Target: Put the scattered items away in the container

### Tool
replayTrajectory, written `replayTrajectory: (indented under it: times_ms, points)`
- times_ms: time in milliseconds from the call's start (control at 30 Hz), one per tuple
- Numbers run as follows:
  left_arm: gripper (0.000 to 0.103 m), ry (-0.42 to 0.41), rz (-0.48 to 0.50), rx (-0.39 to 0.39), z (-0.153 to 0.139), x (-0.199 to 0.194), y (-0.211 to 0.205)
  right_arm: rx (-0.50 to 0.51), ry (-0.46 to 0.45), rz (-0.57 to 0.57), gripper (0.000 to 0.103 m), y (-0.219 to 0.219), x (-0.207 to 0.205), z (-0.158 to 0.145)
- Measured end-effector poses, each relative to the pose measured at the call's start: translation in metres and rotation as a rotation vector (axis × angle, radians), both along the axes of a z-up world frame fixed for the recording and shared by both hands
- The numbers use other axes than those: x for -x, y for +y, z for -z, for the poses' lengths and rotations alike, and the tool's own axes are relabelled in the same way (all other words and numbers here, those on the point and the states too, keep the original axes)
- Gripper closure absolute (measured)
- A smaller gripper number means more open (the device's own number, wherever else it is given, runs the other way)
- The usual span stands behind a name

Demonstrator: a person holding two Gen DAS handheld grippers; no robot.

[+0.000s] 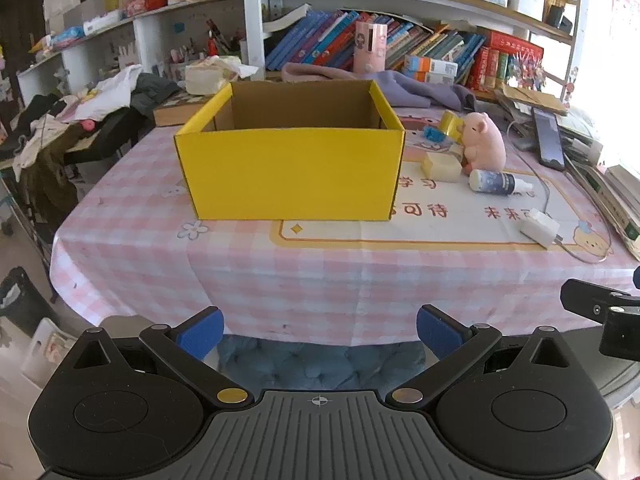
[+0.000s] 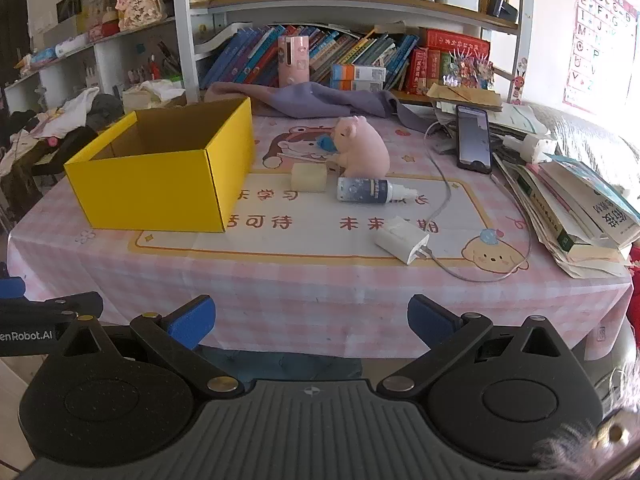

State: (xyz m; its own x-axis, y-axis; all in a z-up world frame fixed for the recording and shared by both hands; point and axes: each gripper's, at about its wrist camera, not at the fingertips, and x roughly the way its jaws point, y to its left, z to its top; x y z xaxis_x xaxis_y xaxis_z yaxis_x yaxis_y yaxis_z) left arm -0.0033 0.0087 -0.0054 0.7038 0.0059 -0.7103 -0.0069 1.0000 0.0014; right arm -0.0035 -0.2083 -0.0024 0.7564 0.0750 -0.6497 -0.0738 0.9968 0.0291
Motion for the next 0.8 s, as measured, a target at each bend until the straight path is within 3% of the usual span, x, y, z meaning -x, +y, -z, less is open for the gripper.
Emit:
replayTrajectory:
  times_ms: [500, 800]
  points:
    - [0.0, 0.026, 0.01, -0.042, -0.0001, 0.0011, -0.0033, -0.055, 0.046, 0.033, 0.0, -0.0069, -0.0057, 0.007]
    - [0.0, 0.03, 0.029, -0.003, 0.0001, 0.0007, -0.0057, -0.033, 0.037, 0.002, 0.0, -0.0051, -0.0049, 0.0056]
